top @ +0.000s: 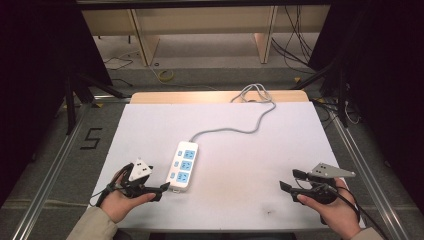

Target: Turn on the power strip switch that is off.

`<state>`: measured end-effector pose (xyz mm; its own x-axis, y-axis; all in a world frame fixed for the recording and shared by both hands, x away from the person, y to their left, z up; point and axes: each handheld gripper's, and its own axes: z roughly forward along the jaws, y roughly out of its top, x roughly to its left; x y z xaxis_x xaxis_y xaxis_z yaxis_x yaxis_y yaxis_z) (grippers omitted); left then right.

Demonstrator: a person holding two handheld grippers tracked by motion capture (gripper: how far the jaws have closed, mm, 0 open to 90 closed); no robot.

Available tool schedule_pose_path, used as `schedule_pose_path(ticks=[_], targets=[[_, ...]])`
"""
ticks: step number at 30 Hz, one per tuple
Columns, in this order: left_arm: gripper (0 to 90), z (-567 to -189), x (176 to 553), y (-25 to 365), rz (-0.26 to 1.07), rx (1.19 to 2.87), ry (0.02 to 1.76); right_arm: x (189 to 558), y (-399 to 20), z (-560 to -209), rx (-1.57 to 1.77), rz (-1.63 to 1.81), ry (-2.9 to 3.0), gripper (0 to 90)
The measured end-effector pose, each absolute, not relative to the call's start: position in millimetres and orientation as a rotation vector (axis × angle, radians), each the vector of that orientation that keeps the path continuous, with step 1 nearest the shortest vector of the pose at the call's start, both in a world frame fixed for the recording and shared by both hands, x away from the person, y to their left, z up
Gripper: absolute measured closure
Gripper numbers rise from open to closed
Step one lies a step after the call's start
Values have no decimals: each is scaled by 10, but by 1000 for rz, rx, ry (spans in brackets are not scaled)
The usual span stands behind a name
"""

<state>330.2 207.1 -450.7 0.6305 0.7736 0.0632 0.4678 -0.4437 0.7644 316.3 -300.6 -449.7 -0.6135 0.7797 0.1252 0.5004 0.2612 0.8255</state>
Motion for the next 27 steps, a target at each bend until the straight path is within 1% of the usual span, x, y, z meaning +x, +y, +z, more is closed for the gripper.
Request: schedule_pose_path(ticks=[1,4,5,6,7,11,13,14,15,20,27], targets=[[209,-4503,3302,2075,539,2115,966,3163,-3005,-4497,1176,1282,2230,315],[279,-4493,3300,2084,549,2103,978,3164,-2997,-4496,1174,1282,2230,315],[279,-4488,3302,2092,556,2104,981,3164,-2997,-4496,1174,1282,2230,315],[369,-4484,3302,2095,560,2096,991,3165,-2993,-4497,1175,1282,2233,314],[369,-4472,3305,2105,569,2097,998,3165,-2993,-4497,1175,1282,2233,314],[666,-4423,3317,2122,601,2076,1024,3169,-2989,-4498,1175,1282,2232,314],[780,-4405,3324,2119,616,2071,1037,3170,-2990,-4499,1175,1281,2233,314],[879,-4398,3326,2114,616,2063,1045,3171,-2989,-4499,1173,1280,2234,315],[894,-4387,3329,2114,620,2064,1049,3171,-2988,-4500,1171,1279,2235,314],[897,-4353,3346,2084,624,2069,1082,3172,-2984,-4499,1168,1277,2236,314],[898,-4340,3426,2025,587,2058,1125,3175,-2979,-4502,1171,1278,2236,314]])
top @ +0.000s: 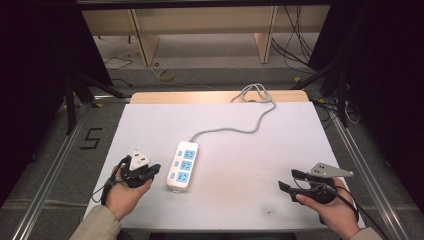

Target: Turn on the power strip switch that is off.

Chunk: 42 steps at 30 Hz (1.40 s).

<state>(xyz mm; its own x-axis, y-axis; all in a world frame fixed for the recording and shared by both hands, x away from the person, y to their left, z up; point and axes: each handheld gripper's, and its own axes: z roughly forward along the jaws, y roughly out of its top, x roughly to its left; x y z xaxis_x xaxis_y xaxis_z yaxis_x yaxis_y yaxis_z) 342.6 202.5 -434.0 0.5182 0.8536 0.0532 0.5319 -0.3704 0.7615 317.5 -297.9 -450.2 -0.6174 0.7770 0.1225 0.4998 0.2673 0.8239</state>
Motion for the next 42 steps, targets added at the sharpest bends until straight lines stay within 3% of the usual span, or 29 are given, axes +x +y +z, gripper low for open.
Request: schedule_pose_path(ticks=[42], targets=[[899,-4313,3797,1734,525,2117,1153,3184,-2961,-4507,1184,1283,2240,312]])
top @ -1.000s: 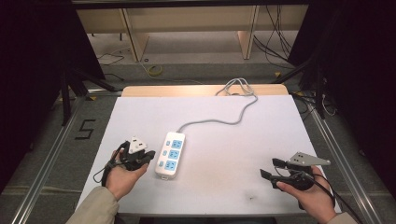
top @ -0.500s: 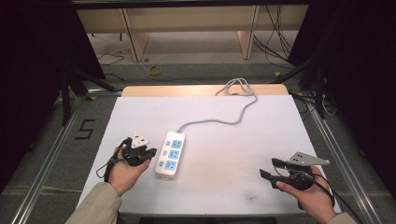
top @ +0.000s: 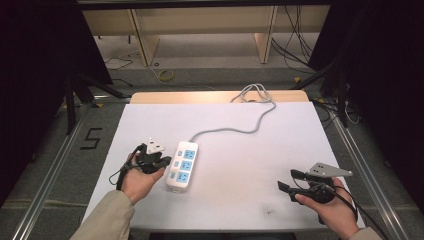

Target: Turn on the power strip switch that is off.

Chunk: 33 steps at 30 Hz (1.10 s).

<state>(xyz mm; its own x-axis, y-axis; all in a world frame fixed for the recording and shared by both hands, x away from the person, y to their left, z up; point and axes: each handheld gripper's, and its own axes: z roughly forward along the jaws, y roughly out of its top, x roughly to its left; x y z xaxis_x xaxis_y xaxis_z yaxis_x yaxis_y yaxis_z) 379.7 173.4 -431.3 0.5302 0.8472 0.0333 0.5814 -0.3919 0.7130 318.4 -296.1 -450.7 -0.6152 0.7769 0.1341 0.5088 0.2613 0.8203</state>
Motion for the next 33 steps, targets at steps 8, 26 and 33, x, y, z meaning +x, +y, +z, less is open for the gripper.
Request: schedule_pose_path(ticks=[8,26,33], targets=[[899,-4323,3852,1690,523,2138,1155,3183,-2955,-4508,1188,1285,2244,312],[899,-4316,3985,1644,529,2149,1169,3170,-2962,-4511,1186,1287,2247,313],[899,-4319,4064,1636,521,2151,1182,3171,-2963,-4519,1185,1280,2255,312]])
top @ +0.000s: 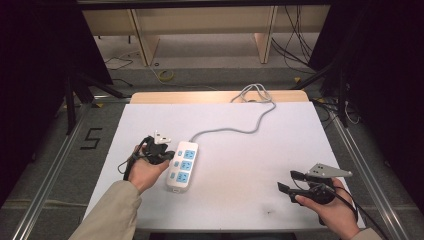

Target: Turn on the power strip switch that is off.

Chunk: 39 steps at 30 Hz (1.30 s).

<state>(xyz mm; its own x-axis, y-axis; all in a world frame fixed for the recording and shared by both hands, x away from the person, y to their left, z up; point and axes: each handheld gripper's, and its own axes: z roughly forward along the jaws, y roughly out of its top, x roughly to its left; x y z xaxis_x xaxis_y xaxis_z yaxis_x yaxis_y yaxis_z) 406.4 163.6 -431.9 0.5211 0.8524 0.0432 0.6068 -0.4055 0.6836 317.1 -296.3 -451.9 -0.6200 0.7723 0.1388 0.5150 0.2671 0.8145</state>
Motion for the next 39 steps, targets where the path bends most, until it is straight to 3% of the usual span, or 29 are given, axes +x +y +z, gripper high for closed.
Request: schedule_pose_path(ticks=[39], targets=[[899,-4345,4292,1489,522,2215,1188,3168,-2957,-4533,1189,1267,2274,307]])
